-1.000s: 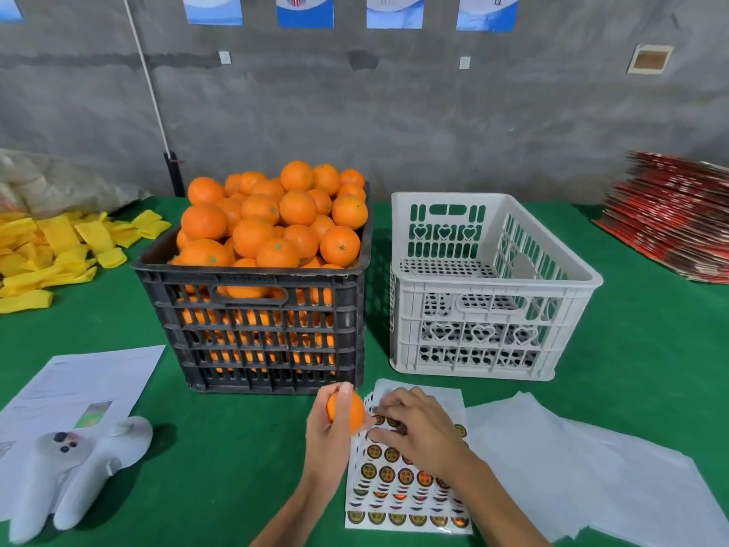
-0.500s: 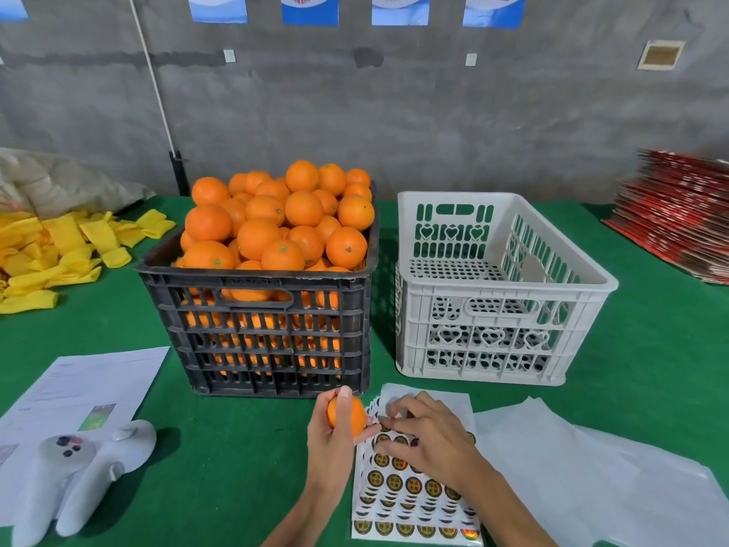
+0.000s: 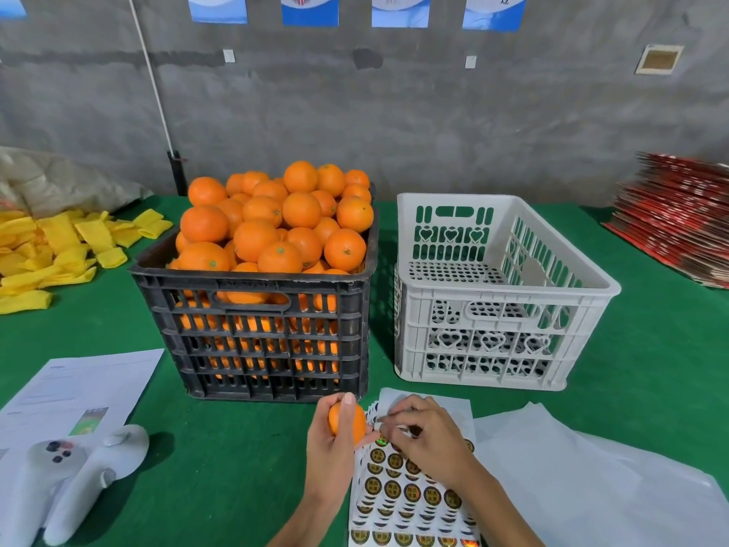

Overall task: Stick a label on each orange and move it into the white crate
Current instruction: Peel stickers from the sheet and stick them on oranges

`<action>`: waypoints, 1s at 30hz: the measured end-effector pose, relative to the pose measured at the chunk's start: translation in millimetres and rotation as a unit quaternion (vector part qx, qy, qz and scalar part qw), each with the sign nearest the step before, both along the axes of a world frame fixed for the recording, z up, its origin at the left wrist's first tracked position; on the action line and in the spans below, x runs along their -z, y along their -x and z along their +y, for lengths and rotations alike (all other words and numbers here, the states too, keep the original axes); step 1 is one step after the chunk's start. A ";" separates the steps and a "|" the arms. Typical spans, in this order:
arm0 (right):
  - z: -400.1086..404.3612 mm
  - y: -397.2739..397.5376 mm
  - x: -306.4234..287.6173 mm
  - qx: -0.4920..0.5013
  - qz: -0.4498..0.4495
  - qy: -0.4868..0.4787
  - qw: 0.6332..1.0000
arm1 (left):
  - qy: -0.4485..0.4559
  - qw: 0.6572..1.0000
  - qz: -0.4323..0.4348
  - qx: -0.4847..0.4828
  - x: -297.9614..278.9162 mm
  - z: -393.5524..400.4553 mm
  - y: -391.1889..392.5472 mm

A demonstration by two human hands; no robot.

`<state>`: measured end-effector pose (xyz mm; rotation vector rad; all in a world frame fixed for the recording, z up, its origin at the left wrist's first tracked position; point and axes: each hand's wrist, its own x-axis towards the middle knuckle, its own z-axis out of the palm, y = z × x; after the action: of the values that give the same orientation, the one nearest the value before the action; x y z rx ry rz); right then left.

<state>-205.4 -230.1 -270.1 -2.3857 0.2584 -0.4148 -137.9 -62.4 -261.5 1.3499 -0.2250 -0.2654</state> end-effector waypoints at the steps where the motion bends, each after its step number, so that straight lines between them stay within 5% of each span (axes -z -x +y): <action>1: 0.4 -0.8 -0.9 0.005 0.005 -0.015 1.000 | -0.006 1.000 -0.005 0.000 -0.1 0.2 1.0; 9: 1.6 -7.0 -12.2 0.065 0.056 -0.150 0.985 | -0.116 0.987 -0.108 0.027 2.4 1.1 6.5; 13: 12.0 -6.6 -21.9 0.153 -0.069 -0.201 0.965 | -0.125 0.987 -0.093 0.031 -6.4 -0.1 8.3; 18: 28.7 -3.4 -66.7 0.068 -0.174 -0.138 0.973 | -0.090 0.990 -0.102 0.044 -48.9 -17.0 7.3; 30: 22.9 18.7 -173.2 -0.041 -0.163 -0.085 0.982 | -0.003 0.980 -0.179 0.084 -159.1 -41.9 -2.5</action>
<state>-224.1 -207.2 -96.9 -2.1136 0.0419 -0.7058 -135.3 -104.3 -102.4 1.3808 -0.6428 -0.1611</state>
